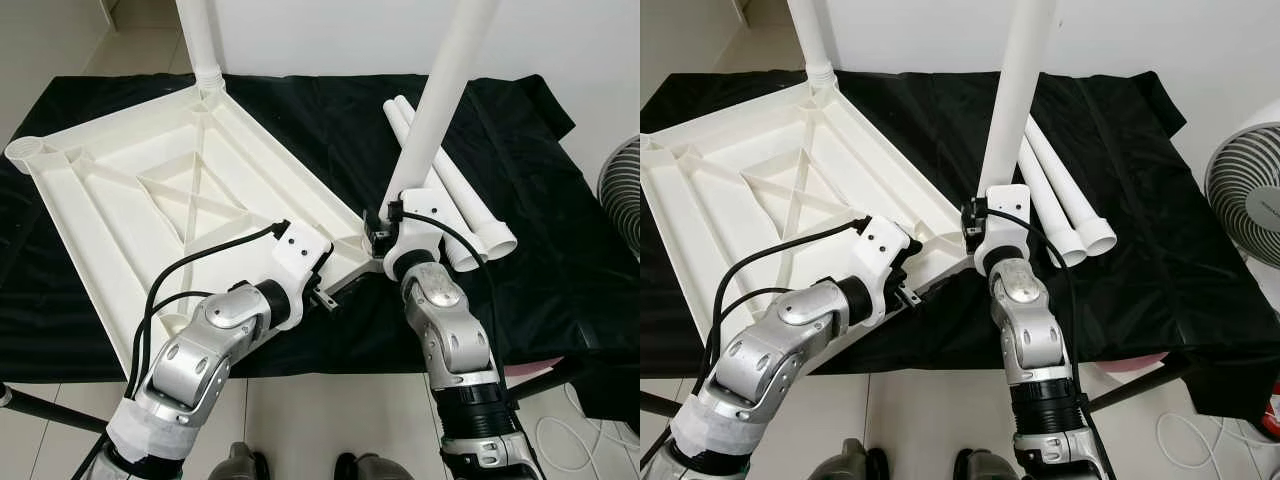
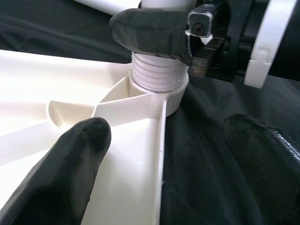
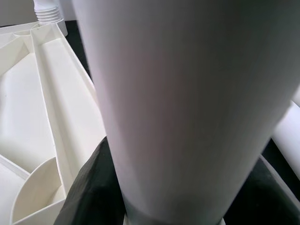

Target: Building children table

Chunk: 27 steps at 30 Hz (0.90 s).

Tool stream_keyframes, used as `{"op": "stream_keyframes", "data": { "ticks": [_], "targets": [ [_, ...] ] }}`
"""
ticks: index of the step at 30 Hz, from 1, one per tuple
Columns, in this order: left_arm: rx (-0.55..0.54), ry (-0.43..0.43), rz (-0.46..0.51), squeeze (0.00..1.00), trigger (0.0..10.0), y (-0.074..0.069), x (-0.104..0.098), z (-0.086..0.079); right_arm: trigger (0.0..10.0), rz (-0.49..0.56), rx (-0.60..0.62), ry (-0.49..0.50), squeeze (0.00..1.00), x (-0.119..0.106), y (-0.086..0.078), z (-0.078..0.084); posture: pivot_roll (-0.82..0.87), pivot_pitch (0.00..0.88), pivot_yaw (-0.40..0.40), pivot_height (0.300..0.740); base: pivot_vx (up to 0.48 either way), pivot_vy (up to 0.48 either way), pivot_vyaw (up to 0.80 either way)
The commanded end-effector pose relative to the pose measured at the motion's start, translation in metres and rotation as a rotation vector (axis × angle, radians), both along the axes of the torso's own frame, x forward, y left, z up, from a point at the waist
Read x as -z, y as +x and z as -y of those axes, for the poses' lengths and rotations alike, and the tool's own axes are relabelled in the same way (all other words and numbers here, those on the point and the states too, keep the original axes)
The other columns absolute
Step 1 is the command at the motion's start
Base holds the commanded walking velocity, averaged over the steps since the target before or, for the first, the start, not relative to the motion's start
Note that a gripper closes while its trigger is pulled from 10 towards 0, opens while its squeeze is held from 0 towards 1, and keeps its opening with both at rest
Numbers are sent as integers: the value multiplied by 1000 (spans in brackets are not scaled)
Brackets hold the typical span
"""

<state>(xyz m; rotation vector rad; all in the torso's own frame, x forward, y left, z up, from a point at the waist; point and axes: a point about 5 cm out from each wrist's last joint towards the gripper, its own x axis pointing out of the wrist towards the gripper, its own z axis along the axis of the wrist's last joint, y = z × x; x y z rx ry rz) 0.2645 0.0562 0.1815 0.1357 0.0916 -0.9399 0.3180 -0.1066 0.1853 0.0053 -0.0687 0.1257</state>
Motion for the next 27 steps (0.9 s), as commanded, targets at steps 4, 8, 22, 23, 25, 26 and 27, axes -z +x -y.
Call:
{"op": "stream_keyframes", "data": {
  "ticks": [4,8,22,23,25,26,27],
  "targets": [
    [-23,15,3,0,10000,2,3,-1,10000,-31,-26,27,0,7,-3,2,-110,120,2,740,0,0,0],
    [-23,15,5,0,10000,2,3,-1,10000,-16,-71,16,1000,5,0,6,-110,113,6,740,0,0,0],
    [-16,16,18,0,10000,4,1,3,10000,1,-319,-82,396,0,26,36,-111,113,15,740,0,0,0],
    [-12,16,21,0,10000,4,1,3,10000,-1,-372,-106,0,1,28,36,-110,108,19,740,0,0,0],
    [-9,16,24,0,10000,4,0,4,10000,-6,-434,-123,0,3,30,35,-107,107,19,740,0,0,0],
    [-7,16,27,0,10000,4,-1,4,10000,-10,-479,-132,0,4,31,34,-107,107,19,740,0,0,0],
    [-6,16,30,0,10000,5,-2,4,10000,-13,-525,-151,0,5,32,32,-106,106,21,740,0,0,0]
  ]
}}
